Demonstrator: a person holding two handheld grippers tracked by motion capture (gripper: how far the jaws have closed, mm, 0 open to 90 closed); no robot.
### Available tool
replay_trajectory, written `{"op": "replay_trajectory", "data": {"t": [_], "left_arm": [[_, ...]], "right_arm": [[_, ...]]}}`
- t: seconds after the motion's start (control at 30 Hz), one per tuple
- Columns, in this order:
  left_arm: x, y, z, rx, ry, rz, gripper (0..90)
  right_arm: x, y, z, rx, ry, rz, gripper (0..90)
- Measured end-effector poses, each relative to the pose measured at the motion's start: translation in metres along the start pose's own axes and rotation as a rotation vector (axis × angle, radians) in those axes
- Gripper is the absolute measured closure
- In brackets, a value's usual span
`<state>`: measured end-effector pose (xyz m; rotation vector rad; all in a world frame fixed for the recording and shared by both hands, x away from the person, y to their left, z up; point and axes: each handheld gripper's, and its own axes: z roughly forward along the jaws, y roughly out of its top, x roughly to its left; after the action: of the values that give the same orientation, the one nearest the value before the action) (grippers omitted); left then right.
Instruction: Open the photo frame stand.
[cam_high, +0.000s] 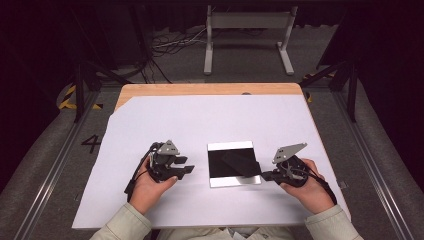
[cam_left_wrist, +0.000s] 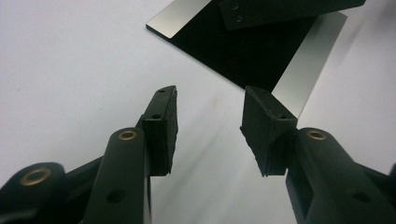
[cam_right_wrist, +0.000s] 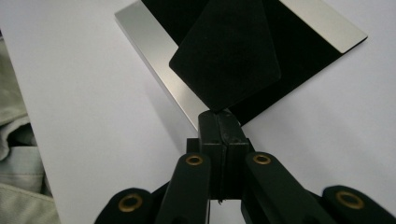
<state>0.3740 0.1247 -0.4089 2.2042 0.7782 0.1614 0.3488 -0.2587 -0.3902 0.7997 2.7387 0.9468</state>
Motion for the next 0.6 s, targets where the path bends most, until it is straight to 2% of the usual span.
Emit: {"op": "replay_trajectory", "data": {"t": [0.4, 0.6], "left_arm": [[-0.0006, -0.0004, 0.0010, 0.007, -0.001, 0.005, 56.2], [0.0003, -0.0015, 0.0022, 0.006, 0.002, -0.007, 56.2]], "right_arm": [[0.0004, 0.0033, -0.0076, -0.125, 0.003, 0.018, 90.0], [-0.0003, 0.0065, -0.0093, -0.175, 0.007, 0.027, 90.0]]}}
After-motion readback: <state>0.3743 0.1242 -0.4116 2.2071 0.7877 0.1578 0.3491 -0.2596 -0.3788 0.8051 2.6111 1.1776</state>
